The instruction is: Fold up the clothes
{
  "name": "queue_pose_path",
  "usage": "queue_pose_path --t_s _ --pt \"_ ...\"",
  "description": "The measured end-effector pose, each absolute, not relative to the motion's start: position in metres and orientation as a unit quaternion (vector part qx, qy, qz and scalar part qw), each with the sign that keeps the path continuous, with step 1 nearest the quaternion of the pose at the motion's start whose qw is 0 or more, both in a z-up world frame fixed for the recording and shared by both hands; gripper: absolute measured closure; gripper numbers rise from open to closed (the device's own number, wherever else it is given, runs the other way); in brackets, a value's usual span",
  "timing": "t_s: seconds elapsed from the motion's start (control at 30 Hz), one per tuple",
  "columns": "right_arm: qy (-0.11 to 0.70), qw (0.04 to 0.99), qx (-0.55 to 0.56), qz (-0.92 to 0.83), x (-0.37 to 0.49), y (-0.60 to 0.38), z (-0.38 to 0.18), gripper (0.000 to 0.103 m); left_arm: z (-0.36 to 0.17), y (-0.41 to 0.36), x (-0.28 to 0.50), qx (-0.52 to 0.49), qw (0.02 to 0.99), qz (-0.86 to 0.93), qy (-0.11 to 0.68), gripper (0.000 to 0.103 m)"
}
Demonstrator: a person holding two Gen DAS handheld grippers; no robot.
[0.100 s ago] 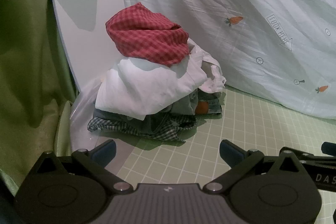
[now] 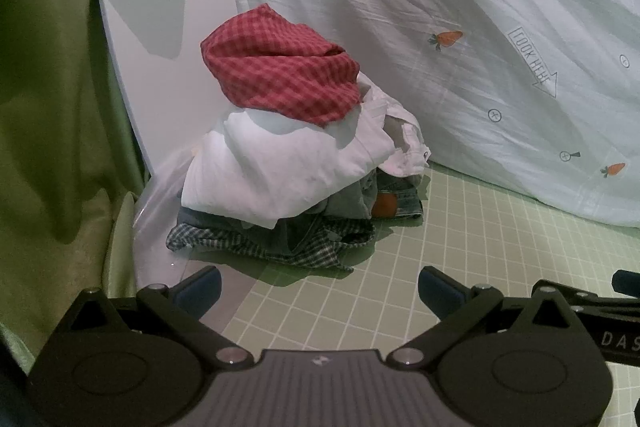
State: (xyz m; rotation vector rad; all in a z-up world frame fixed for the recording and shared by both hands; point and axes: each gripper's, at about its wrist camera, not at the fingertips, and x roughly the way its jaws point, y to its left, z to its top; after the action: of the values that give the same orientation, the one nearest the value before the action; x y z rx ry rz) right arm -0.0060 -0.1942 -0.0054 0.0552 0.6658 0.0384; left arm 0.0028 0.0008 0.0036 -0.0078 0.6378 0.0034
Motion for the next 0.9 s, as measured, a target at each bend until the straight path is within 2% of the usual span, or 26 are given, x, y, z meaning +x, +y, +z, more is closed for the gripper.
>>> queue_pose_path --t_s 0.9 --pt "0.328 0.944 0.032 0.024 0.007 -0.196 -0.006 0.000 0.000 0.000 0.014 0.003 0.947 0.009 0.322 0.000"
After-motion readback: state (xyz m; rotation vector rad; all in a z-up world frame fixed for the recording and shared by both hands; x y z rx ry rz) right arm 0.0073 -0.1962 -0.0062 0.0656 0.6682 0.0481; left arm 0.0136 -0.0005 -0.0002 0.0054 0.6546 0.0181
